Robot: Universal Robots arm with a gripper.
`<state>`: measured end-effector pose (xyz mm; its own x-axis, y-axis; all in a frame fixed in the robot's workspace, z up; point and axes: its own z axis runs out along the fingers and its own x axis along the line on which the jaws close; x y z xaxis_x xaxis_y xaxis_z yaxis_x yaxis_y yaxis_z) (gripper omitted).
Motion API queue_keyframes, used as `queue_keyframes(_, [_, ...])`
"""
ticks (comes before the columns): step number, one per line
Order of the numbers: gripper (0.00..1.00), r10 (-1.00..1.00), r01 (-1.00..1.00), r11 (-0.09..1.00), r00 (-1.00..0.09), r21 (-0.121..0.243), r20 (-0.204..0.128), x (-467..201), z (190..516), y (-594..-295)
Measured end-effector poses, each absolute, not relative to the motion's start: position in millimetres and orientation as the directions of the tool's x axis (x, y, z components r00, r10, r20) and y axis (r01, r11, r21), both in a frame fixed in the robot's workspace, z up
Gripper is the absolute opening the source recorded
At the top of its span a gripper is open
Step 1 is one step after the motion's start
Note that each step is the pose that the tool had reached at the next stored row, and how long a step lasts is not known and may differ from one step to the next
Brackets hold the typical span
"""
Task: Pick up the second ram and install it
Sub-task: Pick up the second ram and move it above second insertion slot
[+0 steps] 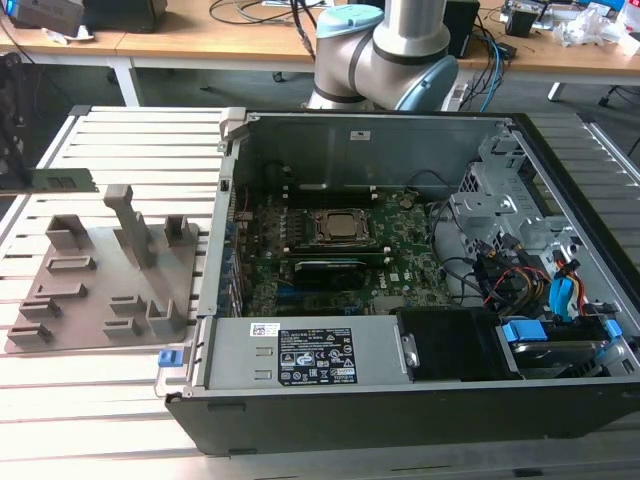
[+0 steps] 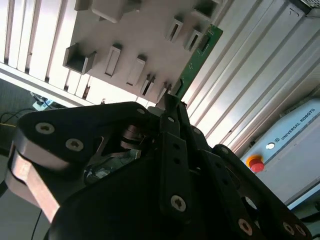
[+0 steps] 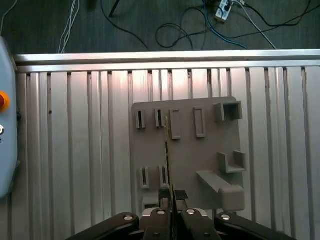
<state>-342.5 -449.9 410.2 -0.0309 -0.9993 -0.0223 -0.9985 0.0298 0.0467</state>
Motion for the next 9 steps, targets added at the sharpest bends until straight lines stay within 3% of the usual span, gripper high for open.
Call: queue_keyframes(9, [0.14,-0.999,-0.998,0.030,-0.031,0.047,-0.022,-305,410,-450])
